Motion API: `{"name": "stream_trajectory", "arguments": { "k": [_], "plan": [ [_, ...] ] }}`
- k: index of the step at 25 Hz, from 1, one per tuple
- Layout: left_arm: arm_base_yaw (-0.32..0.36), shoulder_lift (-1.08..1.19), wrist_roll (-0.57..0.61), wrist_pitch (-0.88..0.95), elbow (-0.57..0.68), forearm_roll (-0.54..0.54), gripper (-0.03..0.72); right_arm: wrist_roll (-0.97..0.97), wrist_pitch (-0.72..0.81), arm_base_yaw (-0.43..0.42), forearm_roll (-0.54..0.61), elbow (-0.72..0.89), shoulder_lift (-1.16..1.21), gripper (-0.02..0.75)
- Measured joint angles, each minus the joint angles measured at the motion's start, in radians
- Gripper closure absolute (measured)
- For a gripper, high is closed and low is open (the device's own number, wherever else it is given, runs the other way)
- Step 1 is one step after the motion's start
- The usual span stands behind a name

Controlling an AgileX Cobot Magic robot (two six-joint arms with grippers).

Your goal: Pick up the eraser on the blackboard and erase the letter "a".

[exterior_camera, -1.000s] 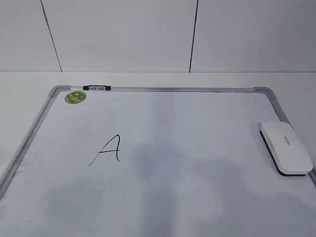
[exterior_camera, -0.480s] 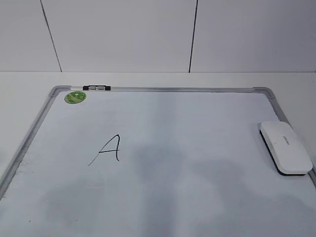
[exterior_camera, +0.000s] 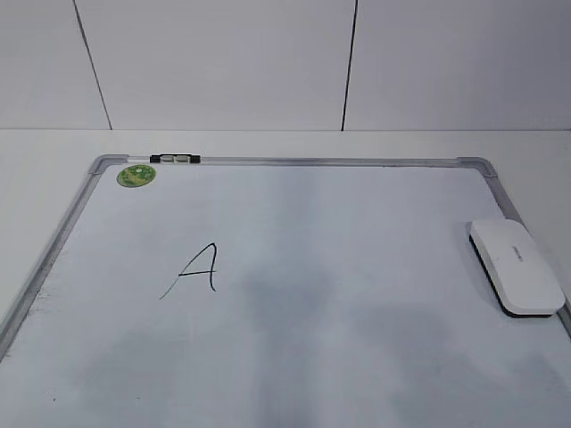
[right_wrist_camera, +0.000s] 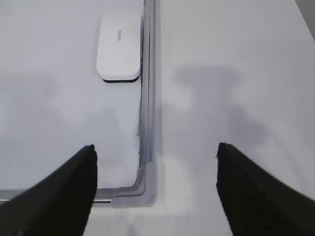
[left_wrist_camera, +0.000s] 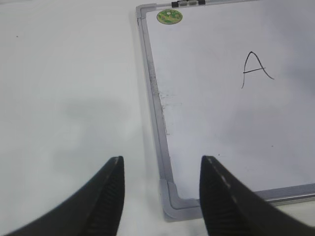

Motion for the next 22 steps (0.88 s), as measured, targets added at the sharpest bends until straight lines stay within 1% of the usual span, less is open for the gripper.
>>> {"name": "stream_trajectory", "arguments": {
  "k": [5, 9, 13, 14, 22],
  "plan": [
    [0.005, -0.038, 0.000, 0.002, 0.000, -0.002, 0.317, 0.000, 0.000, -0.006, 0.000, 0.000, -0.073, 0.143],
    [0.021, -0.045, 0.000, 0.002, 0.000, -0.004, 0.317, 0.000, 0.000, -0.006, 0.000, 0.000, -0.077, 0.144],
    [0.020, -0.045, 0.000, 0.004, 0.000, -0.005, 0.317, 0.000, 0.000, -0.006, 0.000, 0.000, -0.077, 0.144],
    [0.020, -0.045, 0.000, 0.004, 0.000, -0.005, 0.317, 0.000, 0.000, -0.006, 0.000, 0.000, -0.077, 0.128],
    [0.020, -0.045, 0.000, 0.004, 0.000, -0.010, 0.317, 0.000, 0.000, -0.006, 0.000, 0.000, -0.077, 0.143]
  ]
}}
